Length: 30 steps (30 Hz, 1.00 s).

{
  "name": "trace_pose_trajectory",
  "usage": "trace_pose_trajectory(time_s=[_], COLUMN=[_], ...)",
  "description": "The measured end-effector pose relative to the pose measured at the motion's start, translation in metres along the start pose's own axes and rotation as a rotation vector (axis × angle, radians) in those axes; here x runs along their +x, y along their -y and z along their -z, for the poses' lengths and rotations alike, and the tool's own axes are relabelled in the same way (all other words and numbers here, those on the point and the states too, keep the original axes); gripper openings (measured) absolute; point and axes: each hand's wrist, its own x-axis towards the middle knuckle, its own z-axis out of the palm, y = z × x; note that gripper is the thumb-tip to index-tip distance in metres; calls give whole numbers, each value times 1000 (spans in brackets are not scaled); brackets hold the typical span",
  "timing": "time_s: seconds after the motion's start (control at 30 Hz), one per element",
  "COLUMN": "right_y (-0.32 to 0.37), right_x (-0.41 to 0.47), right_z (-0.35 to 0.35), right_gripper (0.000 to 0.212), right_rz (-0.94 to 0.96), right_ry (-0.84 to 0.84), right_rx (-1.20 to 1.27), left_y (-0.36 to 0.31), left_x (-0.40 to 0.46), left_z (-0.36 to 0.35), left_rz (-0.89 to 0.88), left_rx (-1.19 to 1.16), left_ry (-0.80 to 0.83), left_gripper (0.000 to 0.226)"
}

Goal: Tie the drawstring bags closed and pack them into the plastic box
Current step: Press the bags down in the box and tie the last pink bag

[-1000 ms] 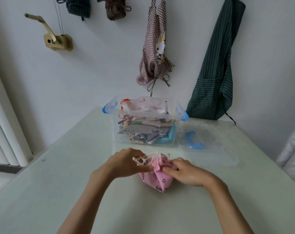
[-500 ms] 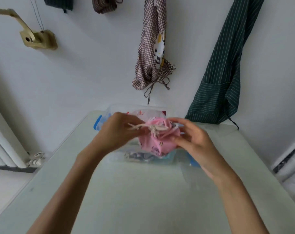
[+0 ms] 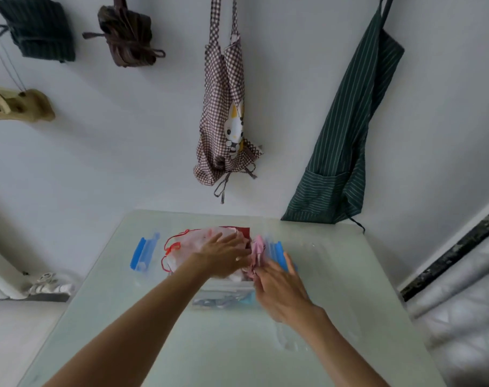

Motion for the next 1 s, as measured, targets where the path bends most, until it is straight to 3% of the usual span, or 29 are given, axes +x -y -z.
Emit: trace_pose_trajectory(time_s=[0.13,0.27,0.3,0.37,0.43,0.5,0.57,0.6,0.67,0.77,0.83,0.9,1.0], right_y=[-7,-8,-11,-22,-37,-54,-78,-89,-107,-108,-101,-100,-106], right_x=[8,18,19,17,3,-19,-44,-59,-80,-104,-108,-113,-120], right_z=[9,3,6,5,3,-2,-11,-18,-31,-49,-60,-72,-86], right_gripper=[46,39,38,36,33,33,34,35,41,54,55,52,48], right_rz=[-105,-165,-149,-102,-120,-238,-451,-567,-620,-372,-264,-228,-204], right_ry=[-179,189,211,132,-53,-220,-259,-212,-32,225,267,216,112], right_rx=[-78,7,32,179,417,538,569,563,460,264,188,123,98], left_y=[-5,-9,-10,-10,-15,-31,-60,-78,-107,-130,-135,-141,-151], left_x=[14,24,24,20,5,-18,-47,-60,-67,-43,-24,-10,3], left_z=[-6,-8,-8,-8,-5,-3,-5,-12,-29,-72,-91,-104,-101], left_rz=[-65,70,117,158,161,136,88,85,182,429,620,748,838], left_rx=[170,-144,-205,-236,-227,-266,-397,-492,-662,-988,-1098,-1204,-1426], left_ry=[-66,-285,-334,-416,-527,-715,-800,-728,-416,72,142,110,33], left_gripper=[45,33,38,53,55,36,18,13,13,26,38,46,31])
